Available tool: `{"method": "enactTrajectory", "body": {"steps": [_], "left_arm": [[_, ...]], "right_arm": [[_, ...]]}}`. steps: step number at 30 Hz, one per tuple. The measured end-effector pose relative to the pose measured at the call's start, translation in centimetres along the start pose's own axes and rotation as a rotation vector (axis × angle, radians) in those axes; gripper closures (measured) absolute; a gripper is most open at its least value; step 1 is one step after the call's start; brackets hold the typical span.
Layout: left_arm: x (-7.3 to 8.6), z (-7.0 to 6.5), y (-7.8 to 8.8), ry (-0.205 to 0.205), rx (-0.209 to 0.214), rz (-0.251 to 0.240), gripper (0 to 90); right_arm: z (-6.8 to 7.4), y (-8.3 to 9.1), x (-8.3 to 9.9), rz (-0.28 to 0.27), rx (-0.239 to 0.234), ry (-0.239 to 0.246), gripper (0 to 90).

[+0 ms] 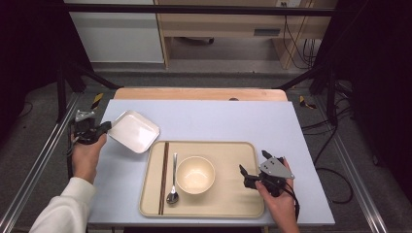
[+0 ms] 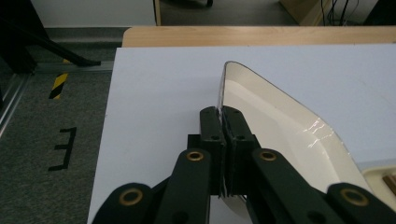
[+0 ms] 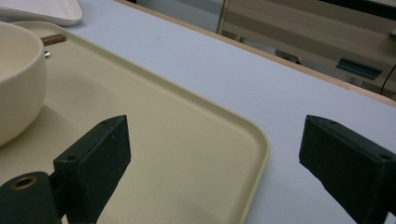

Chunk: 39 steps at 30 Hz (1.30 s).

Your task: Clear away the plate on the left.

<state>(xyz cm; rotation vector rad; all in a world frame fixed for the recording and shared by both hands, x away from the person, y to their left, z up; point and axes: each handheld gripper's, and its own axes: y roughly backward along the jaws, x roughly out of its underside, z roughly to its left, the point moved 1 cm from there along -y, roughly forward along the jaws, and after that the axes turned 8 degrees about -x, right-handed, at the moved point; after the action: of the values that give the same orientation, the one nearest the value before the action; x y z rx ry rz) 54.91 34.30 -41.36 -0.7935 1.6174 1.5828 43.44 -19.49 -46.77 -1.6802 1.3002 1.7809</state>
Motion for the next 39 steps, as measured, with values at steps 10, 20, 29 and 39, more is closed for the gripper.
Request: {"method": "enactTrajectory", "body": {"steps": [10, 20, 29, 39], "left_arm": [[0.6, 0.7, -0.2, 0.012, -0.008, 0.020, 88.7], [3.9, 1.9, -0.9, 0.002, 0.006, 0.112, 88.8], [5.5, 2.5, -0.9, 0.024, 0.027, 0.146, 88.5], [6.3, 2.6, -1.2, 0.013, 0.042, 0.185, 87.2]], "right_arm": [[-0.1, 0.0, 0.0, -0.001, 0.004, -0.008, 9.3], [-0.1, 0.0, 0.0, -0.004, 0.003, -0.006, 9.3], [0.0, -0.1, 0.0, -0.002, -0.001, -0.002, 9.2], [-0.1, -0.1, 0.0, -0.002, -0.004, -0.002, 9.1]]}}
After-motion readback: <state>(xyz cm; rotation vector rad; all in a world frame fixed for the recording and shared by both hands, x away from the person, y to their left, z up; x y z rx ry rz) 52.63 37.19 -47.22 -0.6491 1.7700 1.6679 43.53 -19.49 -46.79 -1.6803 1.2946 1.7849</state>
